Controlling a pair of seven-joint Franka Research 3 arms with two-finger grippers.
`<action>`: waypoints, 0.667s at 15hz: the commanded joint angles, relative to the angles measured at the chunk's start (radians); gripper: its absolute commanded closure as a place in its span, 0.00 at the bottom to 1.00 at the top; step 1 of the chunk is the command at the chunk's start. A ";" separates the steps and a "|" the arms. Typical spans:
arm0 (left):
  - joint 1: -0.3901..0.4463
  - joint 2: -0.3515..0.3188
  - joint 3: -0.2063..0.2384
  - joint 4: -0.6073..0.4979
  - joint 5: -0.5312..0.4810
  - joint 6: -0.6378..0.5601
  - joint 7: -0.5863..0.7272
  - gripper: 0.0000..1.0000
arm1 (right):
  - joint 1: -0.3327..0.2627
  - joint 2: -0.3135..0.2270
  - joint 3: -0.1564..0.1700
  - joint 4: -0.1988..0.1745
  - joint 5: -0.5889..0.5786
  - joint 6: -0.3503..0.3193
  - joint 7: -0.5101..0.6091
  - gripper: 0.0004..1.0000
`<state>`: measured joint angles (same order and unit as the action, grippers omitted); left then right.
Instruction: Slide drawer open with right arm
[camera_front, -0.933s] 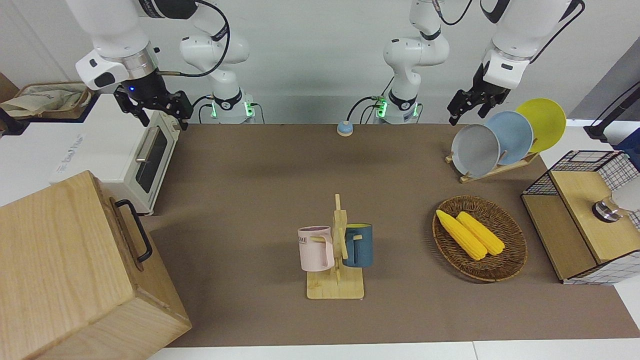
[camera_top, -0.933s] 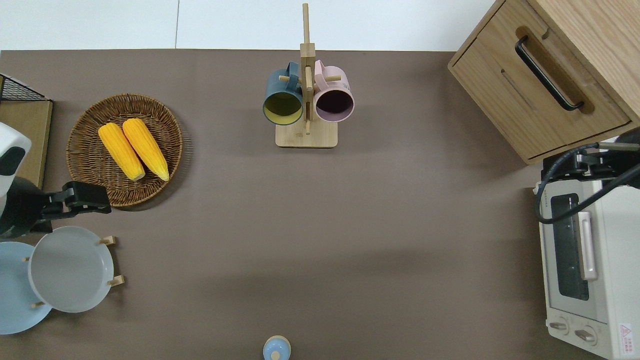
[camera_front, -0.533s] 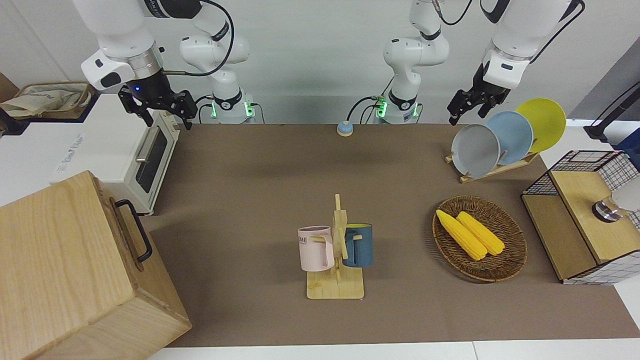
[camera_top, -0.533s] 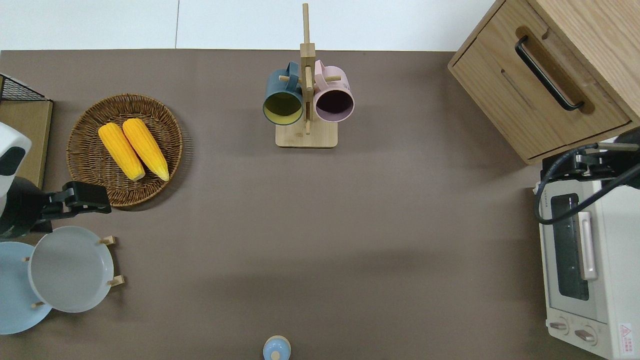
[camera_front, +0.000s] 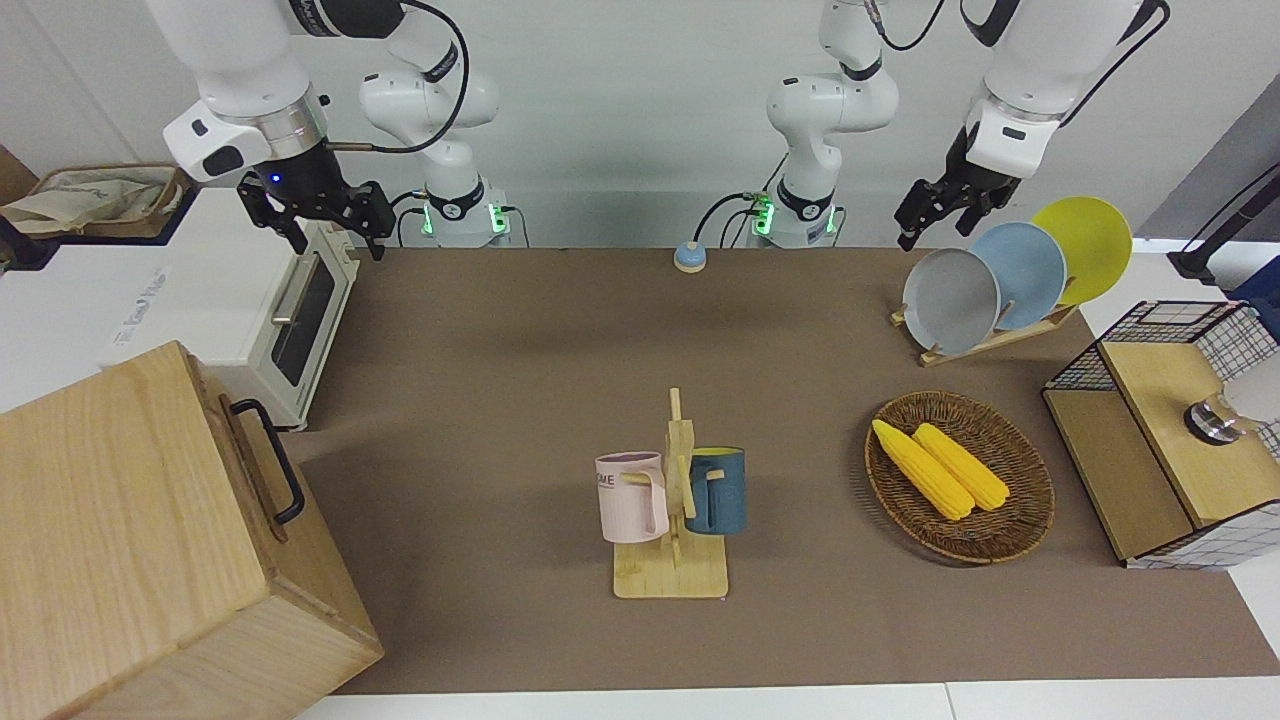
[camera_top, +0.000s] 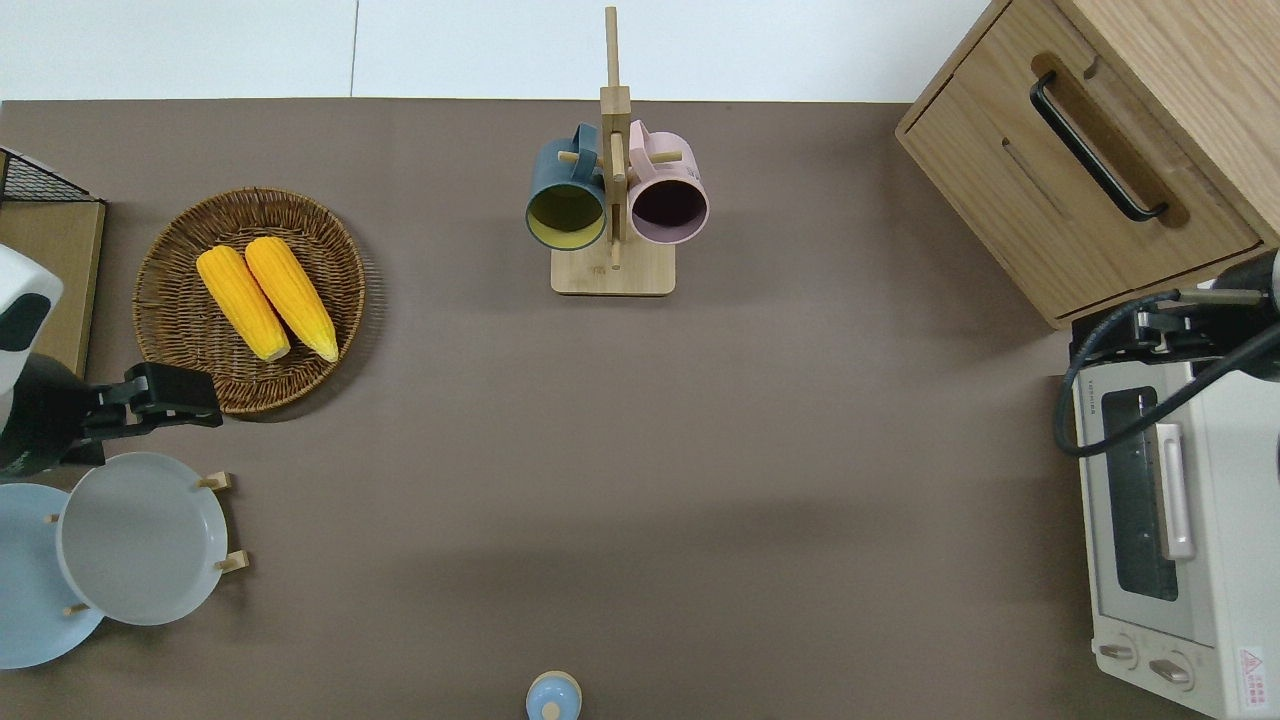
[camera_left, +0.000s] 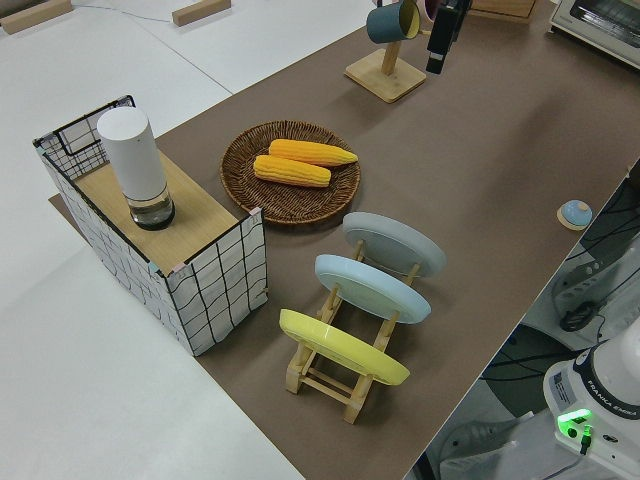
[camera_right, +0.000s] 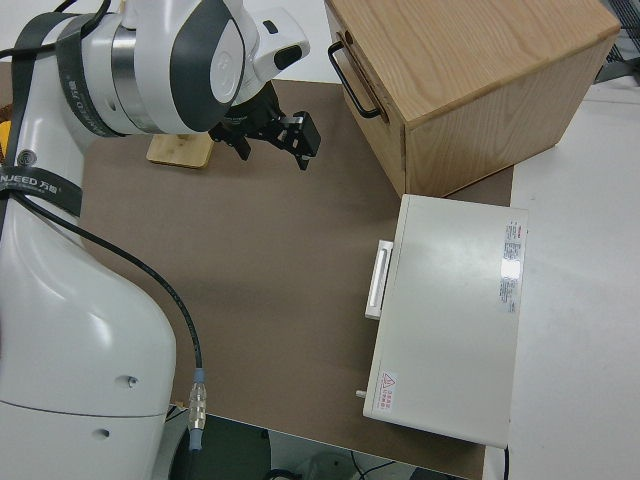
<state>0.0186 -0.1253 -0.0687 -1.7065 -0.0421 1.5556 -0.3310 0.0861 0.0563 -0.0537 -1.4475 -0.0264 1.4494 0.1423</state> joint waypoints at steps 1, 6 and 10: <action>0.000 -0.008 0.004 0.004 -0.001 -0.015 0.007 0.01 | -0.003 0.014 0.002 0.013 -0.007 -0.015 -0.018 0.02; 0.000 -0.008 0.004 0.004 -0.001 -0.015 0.007 0.01 | -0.002 0.014 0.005 0.013 -0.070 -0.015 -0.020 0.02; 0.000 -0.008 0.004 0.004 -0.001 -0.015 0.007 0.01 | 0.024 0.020 0.005 0.013 -0.151 -0.015 -0.015 0.02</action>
<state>0.0186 -0.1253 -0.0687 -1.7064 -0.0421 1.5556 -0.3310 0.0920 0.0637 -0.0510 -1.4474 -0.1122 1.4494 0.1400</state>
